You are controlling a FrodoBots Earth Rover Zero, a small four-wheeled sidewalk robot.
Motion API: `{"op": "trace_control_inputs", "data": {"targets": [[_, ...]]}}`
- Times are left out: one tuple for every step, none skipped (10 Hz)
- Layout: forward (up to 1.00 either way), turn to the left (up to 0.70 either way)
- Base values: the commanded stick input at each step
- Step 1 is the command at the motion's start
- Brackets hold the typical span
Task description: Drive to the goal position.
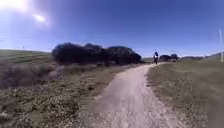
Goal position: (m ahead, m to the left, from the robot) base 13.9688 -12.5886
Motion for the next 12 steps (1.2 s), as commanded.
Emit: {"op": "trace_control_inputs", "data": {"targets": [[1.0,0.0],[1.0,0.0],[1.0,-0.4],[1.0,-0.4],[1.0,-0.4],[1.0,-0.03],[1.0,0.0],[1.0,-0.07],[1.0,-0.14],[1.0,-0.4],[1.0,-0.4],[1.0,-0.29]]}}
